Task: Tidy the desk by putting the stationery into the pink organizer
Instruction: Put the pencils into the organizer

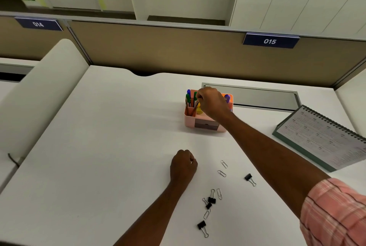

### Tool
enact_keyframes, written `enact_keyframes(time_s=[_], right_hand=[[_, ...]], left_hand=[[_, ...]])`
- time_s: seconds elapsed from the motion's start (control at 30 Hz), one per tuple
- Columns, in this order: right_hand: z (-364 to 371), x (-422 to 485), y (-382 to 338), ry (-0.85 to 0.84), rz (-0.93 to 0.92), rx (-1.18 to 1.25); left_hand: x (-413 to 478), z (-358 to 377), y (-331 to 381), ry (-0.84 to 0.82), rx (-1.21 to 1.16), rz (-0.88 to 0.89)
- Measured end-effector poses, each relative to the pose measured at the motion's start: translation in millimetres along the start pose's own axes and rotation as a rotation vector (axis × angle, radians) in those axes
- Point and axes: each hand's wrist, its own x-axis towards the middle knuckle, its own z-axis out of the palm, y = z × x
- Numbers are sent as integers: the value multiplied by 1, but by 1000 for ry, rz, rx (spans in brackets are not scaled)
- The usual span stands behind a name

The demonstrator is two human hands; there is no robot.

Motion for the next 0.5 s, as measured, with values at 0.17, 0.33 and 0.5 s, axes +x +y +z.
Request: enact_keyframes(time_s=[0.17,0.33,0.5], right_hand=[[2,3,3,-28,25,-31],[3,1,5,-22,48,-13],[-1,-3,9,20,63,13]], left_hand=[[2,-1,-1,-25,-14,-20],[4,-3,0,-30,-39,-44],[5,-7,1,-32,-76,-74]])
